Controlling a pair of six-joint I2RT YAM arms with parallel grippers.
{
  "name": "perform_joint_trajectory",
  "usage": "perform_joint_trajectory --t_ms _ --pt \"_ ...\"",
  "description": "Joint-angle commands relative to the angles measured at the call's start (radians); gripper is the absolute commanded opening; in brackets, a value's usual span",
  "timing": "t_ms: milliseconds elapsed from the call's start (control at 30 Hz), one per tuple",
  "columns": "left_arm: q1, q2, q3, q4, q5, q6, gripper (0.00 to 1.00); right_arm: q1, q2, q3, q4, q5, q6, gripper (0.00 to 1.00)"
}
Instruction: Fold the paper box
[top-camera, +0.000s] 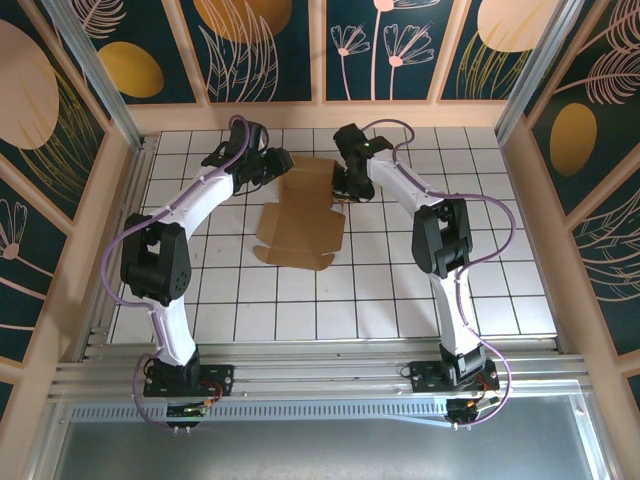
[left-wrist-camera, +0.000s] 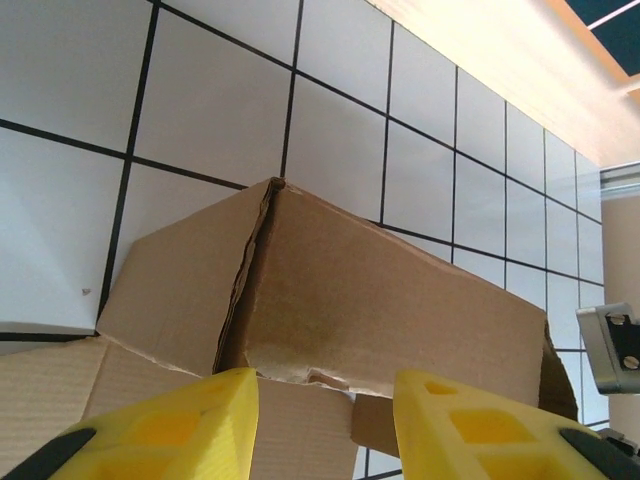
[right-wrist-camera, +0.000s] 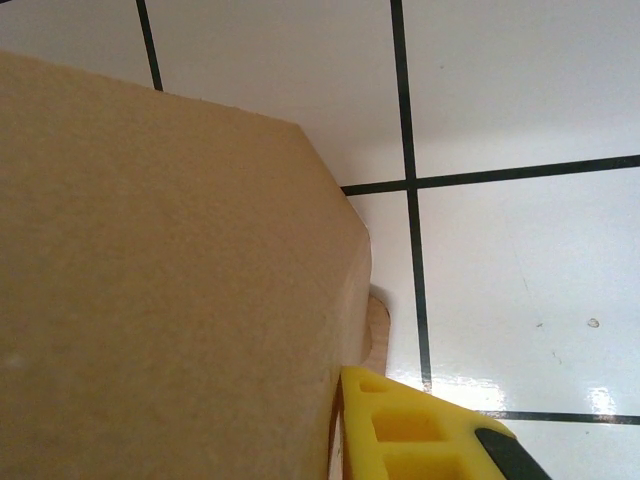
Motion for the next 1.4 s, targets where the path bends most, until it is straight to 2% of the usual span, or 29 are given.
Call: perform_joint_trajectory --t_ms 0,133,200,267,367,433,500,600,800,1167,1367 --pt "0.006 -0.024 -0.013 0.0 -0.03 0.042 0.4 0.01 0.015 0.03 -0.029 0.02 -0.014 0.13" --pt "0.007 -0.113 -0.056 0.121 0.043 0.086 0.42 0.009 0.015 0.031 -0.031 0.028 -0.018 0.13" --pt "0.006 -0.155 -0.071 0.149 0.038 0.103 0.42 0.01 0.016 0.031 -0.028 0.029 -0.019 0.13" --pt "0.006 -0.168 -0.052 0.119 -0.029 0.123 0.43 0.01 0.019 0.032 -0.028 0.026 -0.018 0.13" --pt "0.011 -0.113 0.039 -0.015 -0.161 0.152 0.43 0.01 0.024 0.038 -0.03 0.02 -0.016 0.13" --pt "0.018 -0.037 0.128 -0.105 -0.173 0.171 0.43 0.01 0.024 0.04 -0.032 0.021 -0.017 0.13" --pt "0.022 0.053 0.229 -0.195 -0.144 0.186 0.43 0.01 0.023 0.046 -0.038 0.026 -0.019 0.13" --pt "0.029 0.137 0.298 -0.237 -0.033 0.173 0.43 0.01 0.022 0.05 -0.042 0.032 -0.022 0.14" --pt "0.033 0.143 0.186 -0.049 0.201 0.093 0.44 0.012 0.023 0.046 -0.042 0.038 -0.021 0.14" --pt "0.036 0.118 0.078 -0.01 0.215 0.044 0.43 0.022 0.023 0.042 -0.033 0.047 -0.021 0.2" --pt "0.035 0.089 0.001 0.1 0.262 -0.043 0.43 0.032 -0.005 0.009 0.043 -0.077 0.038 0.22"
